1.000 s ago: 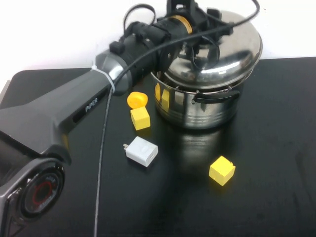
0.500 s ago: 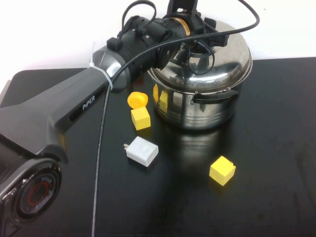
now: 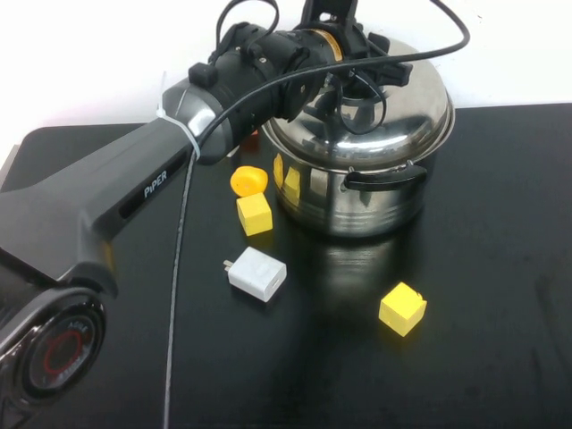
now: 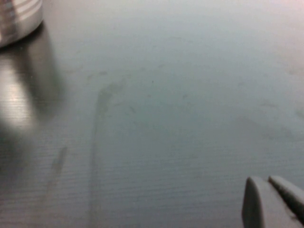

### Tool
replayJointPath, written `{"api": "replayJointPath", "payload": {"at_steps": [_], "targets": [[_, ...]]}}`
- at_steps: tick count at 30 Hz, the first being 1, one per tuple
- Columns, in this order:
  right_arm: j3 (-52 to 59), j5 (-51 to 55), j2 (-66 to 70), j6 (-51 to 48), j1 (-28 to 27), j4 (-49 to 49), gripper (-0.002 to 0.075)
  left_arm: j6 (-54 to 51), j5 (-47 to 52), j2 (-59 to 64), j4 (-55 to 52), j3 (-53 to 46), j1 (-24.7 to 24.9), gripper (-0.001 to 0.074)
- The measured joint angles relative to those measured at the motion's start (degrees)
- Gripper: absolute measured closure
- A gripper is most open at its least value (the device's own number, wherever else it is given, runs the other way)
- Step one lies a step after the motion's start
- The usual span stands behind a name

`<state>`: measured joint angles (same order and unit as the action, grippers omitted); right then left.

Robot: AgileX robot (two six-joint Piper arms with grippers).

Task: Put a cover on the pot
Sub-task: Place the pot lid on the pot

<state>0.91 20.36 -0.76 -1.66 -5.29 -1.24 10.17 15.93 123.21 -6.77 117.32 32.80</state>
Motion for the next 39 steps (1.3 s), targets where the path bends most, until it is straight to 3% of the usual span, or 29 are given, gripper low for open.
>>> {"api": "replayJointPath", "payload": {"at_steps": [14,23,39], "targets": [[0.00,0.00,0.00,0.00,0.00,0.00,0.0728,-0.97,1.88,-0.58,3.15,0.00,-0.10,0.0421],[0.00,0.00,0.00,0.00,0.00,0.00,0.0728,-0.97,8.83,-0.70,5.42,2.21,-0.32,0.0421],[0.00,0.00,0.00,0.00,0.00,0.00,0.0728,-1.66,7.95,0.16,3.78,2.76,-0.44,0.0421]]}}
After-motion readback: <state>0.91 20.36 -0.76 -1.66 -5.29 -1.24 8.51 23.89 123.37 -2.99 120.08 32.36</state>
